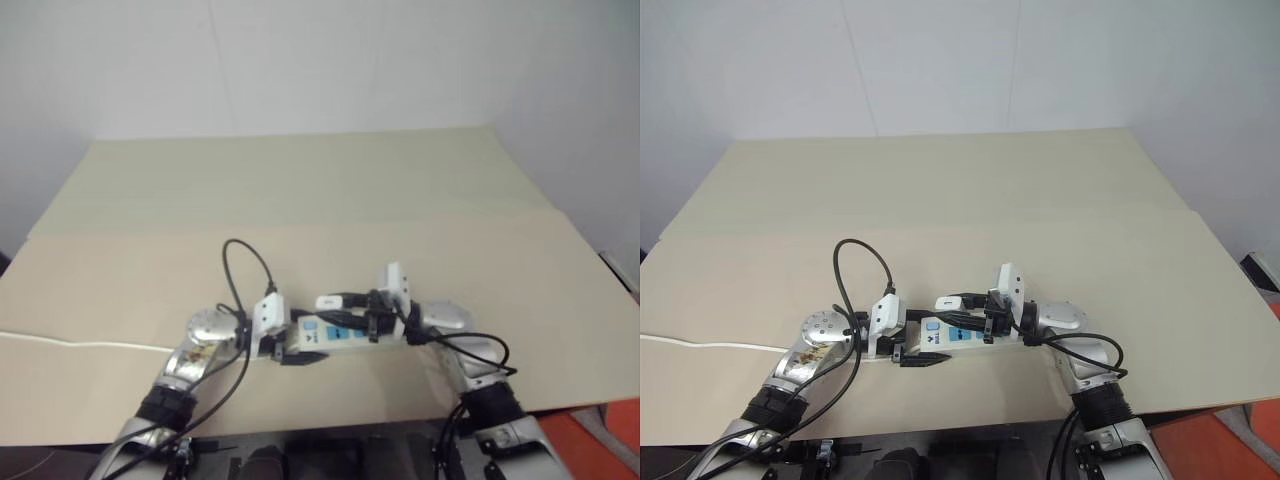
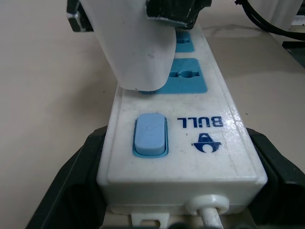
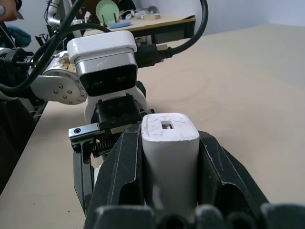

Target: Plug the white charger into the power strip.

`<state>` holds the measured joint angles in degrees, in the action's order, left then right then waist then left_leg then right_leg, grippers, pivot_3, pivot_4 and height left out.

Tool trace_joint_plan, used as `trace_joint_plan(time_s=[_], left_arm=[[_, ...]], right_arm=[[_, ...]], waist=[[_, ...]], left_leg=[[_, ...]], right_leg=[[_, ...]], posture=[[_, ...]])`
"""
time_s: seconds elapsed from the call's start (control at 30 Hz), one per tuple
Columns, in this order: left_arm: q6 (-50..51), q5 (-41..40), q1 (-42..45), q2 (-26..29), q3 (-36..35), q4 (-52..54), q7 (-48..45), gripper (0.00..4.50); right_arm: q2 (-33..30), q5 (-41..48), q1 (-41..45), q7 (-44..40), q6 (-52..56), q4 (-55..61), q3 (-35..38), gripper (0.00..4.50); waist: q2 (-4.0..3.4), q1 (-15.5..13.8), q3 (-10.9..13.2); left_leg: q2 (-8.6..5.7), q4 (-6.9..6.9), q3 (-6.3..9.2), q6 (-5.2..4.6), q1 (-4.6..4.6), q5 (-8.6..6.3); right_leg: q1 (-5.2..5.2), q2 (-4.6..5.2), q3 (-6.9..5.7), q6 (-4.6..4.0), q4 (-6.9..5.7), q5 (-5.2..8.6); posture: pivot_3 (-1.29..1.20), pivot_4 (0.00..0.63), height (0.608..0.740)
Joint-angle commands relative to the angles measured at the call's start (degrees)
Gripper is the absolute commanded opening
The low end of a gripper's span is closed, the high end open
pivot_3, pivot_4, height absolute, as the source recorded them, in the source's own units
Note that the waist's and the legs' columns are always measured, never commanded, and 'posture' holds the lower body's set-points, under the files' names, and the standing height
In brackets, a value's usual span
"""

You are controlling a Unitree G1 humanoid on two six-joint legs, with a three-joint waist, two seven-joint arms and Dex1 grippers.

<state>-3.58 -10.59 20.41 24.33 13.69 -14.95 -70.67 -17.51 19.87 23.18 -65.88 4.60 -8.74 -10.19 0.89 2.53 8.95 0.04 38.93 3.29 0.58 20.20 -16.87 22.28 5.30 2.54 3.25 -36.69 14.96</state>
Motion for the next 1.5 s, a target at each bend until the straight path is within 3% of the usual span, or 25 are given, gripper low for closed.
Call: trace_joint_plan(time_s=[0.03,0.93,1.5], left_arm=[[1.1,1.2,-1.2,0.6,1.5,-0.5,-0.2,3.32],[1.4,0.7,-2.2,2.9,0.9,0.8,1.0,3.32],[0.7,0.6,-1.5,3.1,1.4,0.6,1.0,3.32]], right_arm=[[-1.0,-1.5,0.1,-1.1,-1.9,-2.7,-0.5,1.15],[-9.9,-4.8,-1.4,-6.2,-8.0,-17.1,-0.8,1.15],[-4.5,-6.0,4.8,-7.4,-6.9,-20.8,-8.3,1.15]], waist=[[0.0,0.0,0.0],[0.18,-0.5,-0.5],[0.35,0.2,-0.8]], left_leg=[[0.0,0.0,0.0,0.0,-0.01,0.0],[0.0,0.0,0.0,0.0,-0.07,0.0],[0.09,-0.12,-0.06,0.0,-0.52,0.0]], right_leg=[[-0.01,0.0,0.0,0.0,0.0,0.0],[-0.13,0.01,-0.01,0.0,0.06,0.0],[-0.32,-0.06,0.09,-0.07,-0.05,0.0]], posture=[[0.0,0.15,0.74],[0.0,0.15,0.74],[0.0,0.15,0.74]])
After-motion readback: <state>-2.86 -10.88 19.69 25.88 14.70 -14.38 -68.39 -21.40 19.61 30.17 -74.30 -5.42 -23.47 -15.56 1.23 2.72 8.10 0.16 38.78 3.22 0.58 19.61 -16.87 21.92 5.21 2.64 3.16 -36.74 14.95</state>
